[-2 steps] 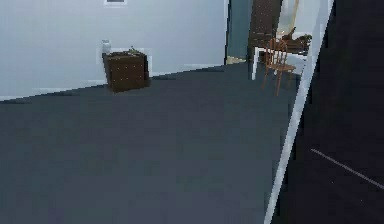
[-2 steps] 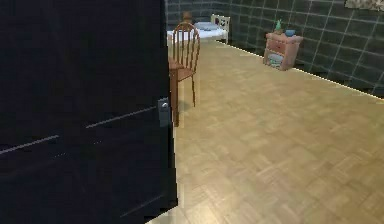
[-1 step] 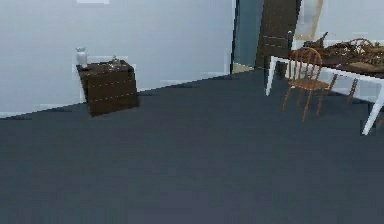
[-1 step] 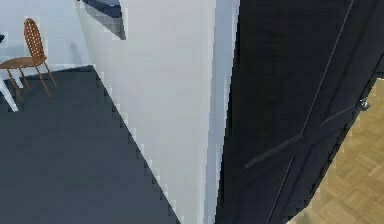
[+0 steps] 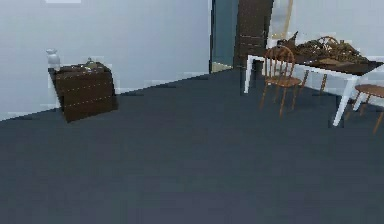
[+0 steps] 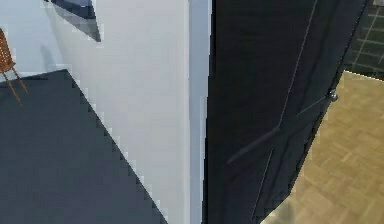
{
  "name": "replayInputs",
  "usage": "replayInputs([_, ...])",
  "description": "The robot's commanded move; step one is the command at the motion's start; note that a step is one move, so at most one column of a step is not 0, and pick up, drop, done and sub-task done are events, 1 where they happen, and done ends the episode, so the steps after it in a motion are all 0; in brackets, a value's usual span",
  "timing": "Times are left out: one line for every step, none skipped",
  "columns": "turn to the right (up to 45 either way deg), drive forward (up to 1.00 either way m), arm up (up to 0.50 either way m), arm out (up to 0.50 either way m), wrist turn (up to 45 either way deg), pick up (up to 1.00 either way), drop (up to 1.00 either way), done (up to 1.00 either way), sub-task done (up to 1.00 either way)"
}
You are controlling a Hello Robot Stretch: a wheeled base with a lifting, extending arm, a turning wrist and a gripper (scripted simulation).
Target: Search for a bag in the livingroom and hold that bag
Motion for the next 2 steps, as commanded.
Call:
replayInputs([0.0, 0.25, 0.00, 0.00, 0.0, 0.00, 0.00, 0.00, 0.00])
replayInputs([6.0, 0.00, 0.00, 0.00, 0.0, 0.00, 0.00, 0.00, 0.00])
